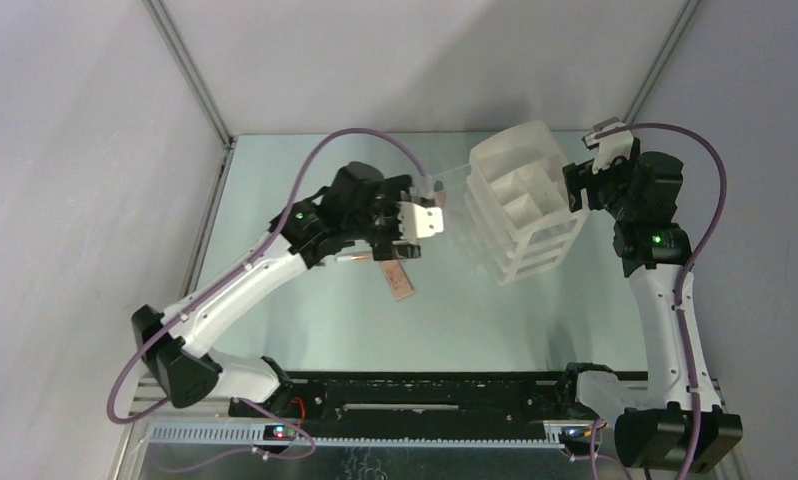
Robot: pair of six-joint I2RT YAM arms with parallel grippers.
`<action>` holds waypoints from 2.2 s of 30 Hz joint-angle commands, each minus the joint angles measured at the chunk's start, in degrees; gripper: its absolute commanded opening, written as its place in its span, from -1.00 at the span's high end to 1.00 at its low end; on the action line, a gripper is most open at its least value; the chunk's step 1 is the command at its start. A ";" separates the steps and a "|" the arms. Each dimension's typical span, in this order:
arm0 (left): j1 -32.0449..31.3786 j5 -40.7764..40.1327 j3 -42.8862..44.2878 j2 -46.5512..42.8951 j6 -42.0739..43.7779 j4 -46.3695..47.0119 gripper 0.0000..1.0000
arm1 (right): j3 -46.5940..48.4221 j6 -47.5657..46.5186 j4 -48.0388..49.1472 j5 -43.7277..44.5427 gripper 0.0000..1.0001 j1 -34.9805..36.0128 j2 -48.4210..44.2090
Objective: Organize the makeup
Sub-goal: Pick up the makeup from the center of the board.
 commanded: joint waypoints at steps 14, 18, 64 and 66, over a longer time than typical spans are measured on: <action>30.03 2.59 -25.18 -7.46 -1.21 1.03 -0.99 | -1.02 4.12 -4.35 -8.58 -0.65 3.77 -13.21; 33.59 1.87 -23.32 -2.19 2.41 -1.33 -0.95 | -3.97 3.71 -3.89 -10.51 -0.66 3.74 -15.11; 40.42 -5.31 -22.65 19.05 23.96 1.89 0.23 | -9.53 2.78 -1.78 -12.04 -0.63 1.00 -17.75; 40.46 -5.60 -24.30 17.40 24.11 1.78 0.32 | -9.65 2.77 -1.65 -12.06 -0.63 0.83 -17.71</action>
